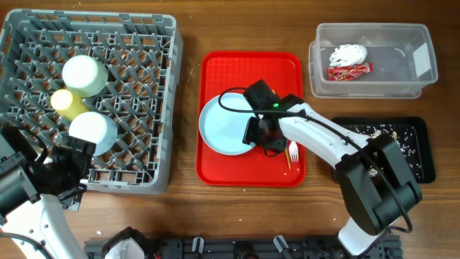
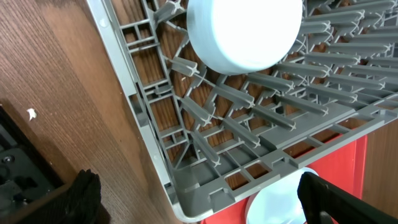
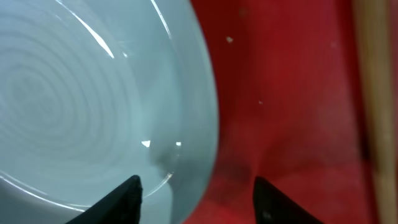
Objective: Sort waste into correct bins and load items into the dishwasher rack
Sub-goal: 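Reach the right gripper to the light blue plate rim and grasp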
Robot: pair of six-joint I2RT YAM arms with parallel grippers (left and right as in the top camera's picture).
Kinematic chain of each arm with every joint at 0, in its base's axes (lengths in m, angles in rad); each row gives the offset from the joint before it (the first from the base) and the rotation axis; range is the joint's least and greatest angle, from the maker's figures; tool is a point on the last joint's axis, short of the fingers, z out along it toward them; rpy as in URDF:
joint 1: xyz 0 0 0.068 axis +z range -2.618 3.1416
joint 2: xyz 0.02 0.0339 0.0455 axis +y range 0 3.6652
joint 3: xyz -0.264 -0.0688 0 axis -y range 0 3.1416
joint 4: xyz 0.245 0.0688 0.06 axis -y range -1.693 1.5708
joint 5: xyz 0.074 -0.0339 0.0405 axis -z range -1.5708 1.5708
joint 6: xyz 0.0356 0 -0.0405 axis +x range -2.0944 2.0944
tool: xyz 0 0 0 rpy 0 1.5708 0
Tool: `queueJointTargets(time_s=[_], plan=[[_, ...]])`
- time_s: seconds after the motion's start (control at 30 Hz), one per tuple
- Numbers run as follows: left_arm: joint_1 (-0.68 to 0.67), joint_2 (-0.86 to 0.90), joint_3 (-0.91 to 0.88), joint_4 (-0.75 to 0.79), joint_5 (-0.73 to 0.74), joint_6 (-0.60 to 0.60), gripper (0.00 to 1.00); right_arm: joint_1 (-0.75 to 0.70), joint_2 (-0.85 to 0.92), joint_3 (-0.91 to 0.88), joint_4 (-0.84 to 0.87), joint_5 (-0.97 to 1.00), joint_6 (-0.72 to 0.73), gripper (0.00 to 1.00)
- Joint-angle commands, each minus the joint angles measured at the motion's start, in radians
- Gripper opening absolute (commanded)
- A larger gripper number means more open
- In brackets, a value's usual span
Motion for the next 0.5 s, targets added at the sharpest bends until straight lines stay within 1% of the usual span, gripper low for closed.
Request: queueJointTargets(time_s=[0.0, 0.1, 0.17, 0.2, 0.37, 0.47], plan=[[0.005, -0.006, 0.010, -0.001, -0.001, 0.016, 1.00, 0.001, 0.013, -0.015, 0.053, -0.034, 0.014, 0.47], [0.005, -0.006, 0.010, -0.004, -0.001, 0.016, 1.00, 0.001, 0.014, -0.015, 0.077, -0.032, 0.024, 0.26], [0.005, -0.006, 0.010, -0.010, -0.001, 0.016, 1.00, 0.001, 0.014, -0.015, 0.082, -0.027, 0.041, 0.07], [0.005, -0.006, 0.010, -0.012, -0.001, 0.016, 1.00, 0.001, 0.014, -0.014, 0.088, -0.028, 0.040, 0.04], [0.005, -0.006, 0.010, -0.012, -0.001, 0.016, 1.00, -0.001, 0.006, 0.031, 0.076, -0.028, 0.035, 0.04], [0.005, -0.006, 0.010, -0.012, -0.001, 0.016, 1.00, -0.001, -0.028, 0.082, 0.067, -0.037, -0.017, 0.04]])
